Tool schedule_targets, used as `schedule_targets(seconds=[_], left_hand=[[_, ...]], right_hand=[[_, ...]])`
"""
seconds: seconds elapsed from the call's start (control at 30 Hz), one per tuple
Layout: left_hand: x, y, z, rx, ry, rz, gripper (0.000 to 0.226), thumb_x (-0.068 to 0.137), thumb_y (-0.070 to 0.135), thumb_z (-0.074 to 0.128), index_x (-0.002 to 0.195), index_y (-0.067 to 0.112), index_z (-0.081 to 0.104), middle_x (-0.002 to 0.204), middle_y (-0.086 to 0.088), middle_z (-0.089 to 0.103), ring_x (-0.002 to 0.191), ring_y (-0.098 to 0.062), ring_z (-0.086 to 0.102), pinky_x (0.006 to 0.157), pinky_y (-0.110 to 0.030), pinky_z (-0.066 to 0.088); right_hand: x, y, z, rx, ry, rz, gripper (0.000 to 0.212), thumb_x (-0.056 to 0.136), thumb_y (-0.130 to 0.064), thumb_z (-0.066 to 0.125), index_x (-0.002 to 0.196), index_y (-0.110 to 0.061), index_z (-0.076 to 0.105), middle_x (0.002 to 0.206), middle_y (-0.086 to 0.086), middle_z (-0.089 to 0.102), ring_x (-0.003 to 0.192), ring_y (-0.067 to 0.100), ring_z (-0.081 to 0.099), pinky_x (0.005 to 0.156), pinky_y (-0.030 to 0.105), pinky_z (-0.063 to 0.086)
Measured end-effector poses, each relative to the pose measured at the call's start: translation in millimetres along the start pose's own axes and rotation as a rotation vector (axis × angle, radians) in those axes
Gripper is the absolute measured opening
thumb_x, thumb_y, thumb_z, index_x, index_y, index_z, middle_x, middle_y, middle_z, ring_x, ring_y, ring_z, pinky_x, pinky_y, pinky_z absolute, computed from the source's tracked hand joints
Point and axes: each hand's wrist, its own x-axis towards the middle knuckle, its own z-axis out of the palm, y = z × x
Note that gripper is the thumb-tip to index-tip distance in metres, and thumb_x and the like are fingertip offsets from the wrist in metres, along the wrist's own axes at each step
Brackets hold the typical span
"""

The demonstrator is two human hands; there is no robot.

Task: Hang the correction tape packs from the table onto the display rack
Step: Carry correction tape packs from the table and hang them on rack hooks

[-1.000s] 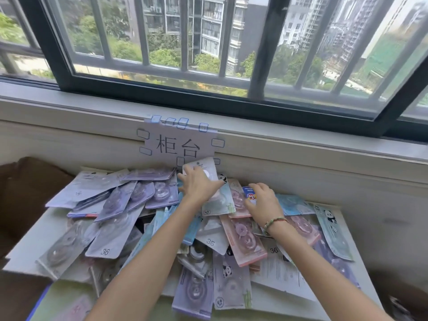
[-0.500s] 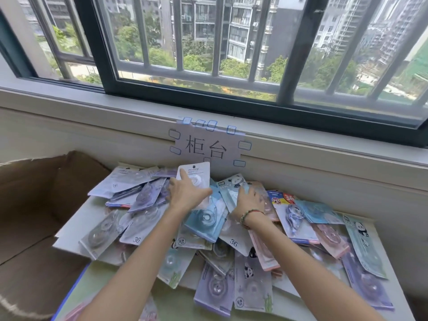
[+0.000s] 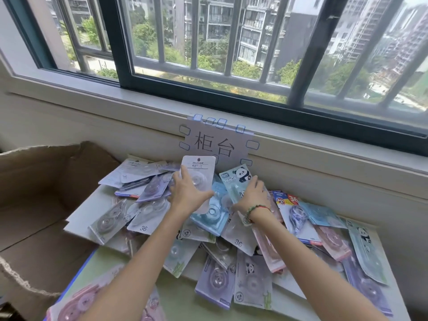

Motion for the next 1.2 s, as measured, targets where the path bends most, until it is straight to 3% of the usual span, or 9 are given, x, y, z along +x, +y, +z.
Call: schedule_targets(seconds=[0.13, 0.3, 0.43, 0.63, 0.73, 0.9, 1.2], left_hand=[[-22.8, 6.9, -3.3, -0.012, 0.066, 0.055, 0.129, 0.069, 0.042, 0.083, 0.152, 0.008, -0.009, 0.154, -0.013, 0.008, 0.14, -0.033, 0.023, 0.107, -0.043, 0.034], [-57.6, 11.0, -5.1, -0.036, 0.145, 0.118, 0.13, 0.067, 0.042, 0.085, 0.152, 0.003, -0.006, 0.143, -0.014, 0.014, 0.134, -0.029, 0.026, 0.107, -0.035, 0.032], [-81.2, 8.9, -6.9, -0.103, 0.167, 0.13, 0.128, 0.066, 0.044, 0.085, 0.152, 0.008, -0.003, 0.141, -0.015, 0.018, 0.131, -0.031, 0.03, 0.106, -0.037, 0.034], [-123.6, 21.4, -1.9, -0.233, 0.099, 0.228, 0.129, 0.069, 0.049, 0.081, 0.153, 0.013, -0.011, 0.158, -0.015, 0.008, 0.146, -0.029, 0.011, 0.116, -0.045, 0.019], [-148.7, 23.3, -0.8, -0.266, 0.026, 0.302, 0.129, 0.07, 0.05, 0.08, 0.153, 0.014, -0.011, 0.157, -0.016, 0.006, 0.145, -0.032, 0.015, 0.115, -0.046, 0.022], [-207.6, 21.3, 3.1, -0.321, -0.117, 0.476, 0.129, 0.066, 0.045, 0.084, 0.154, 0.01, -0.004, 0.143, -0.018, 0.025, 0.135, -0.032, 0.03, 0.108, -0.037, 0.03], [-371.9, 72.8, 32.8, -0.381, -0.43, 0.847, 0.13, 0.065, 0.04, 0.086, 0.152, 0.003, -0.002, 0.147, -0.022, 0.026, 0.139, -0.032, 0.025, 0.111, -0.034, 0.023]], right_hand=[[-16.9, 10.3, -21.5, 0.11, 0.118, -0.019, 0.126, 0.07, -0.039, 0.082, 0.148, 0.001, -0.008, 0.151, 0.017, 0.008, 0.138, 0.036, 0.02, 0.112, 0.039, 0.025], [-46.1, 28.0, -34.6, 0.201, 0.251, -0.077, 0.118, 0.067, -0.039, 0.083, 0.149, -0.006, 0.003, 0.141, 0.015, 0.018, 0.13, 0.032, 0.029, 0.108, 0.036, 0.031], [-77.6, 39.7, -37.6, 0.197, 0.381, -0.085, 0.119, 0.068, -0.043, 0.082, 0.149, -0.009, 0.001, 0.139, 0.014, 0.027, 0.125, 0.032, 0.036, 0.105, 0.038, 0.034], [-137.4, 59.2, -47.2, 0.203, 0.47, 0.011, 0.123, 0.073, -0.049, 0.076, 0.15, -0.007, -0.011, 0.14, 0.014, 0.029, 0.125, 0.03, 0.037, 0.1, 0.037, 0.036], [-178.8, 68.2, -48.3, 0.228, 0.532, 0.076, 0.127, 0.072, -0.052, 0.075, 0.15, -0.009, -0.016, 0.14, 0.014, 0.027, 0.126, 0.031, 0.036, 0.099, 0.039, 0.037], [-275.4, 92.1, -34.6, 0.286, 0.692, 0.223, 0.128, 0.07, -0.049, 0.078, 0.149, -0.01, -0.015, 0.141, 0.018, 0.029, 0.132, 0.031, 0.03, 0.107, 0.035, 0.028], [-485.5, 170.1, -44.5, 0.25, 1.011, 0.673, 0.127, 0.07, -0.045, 0.08, 0.15, -0.008, -0.012, 0.141, 0.02, 0.029, 0.129, 0.035, 0.033, 0.104, 0.038, 0.032]])
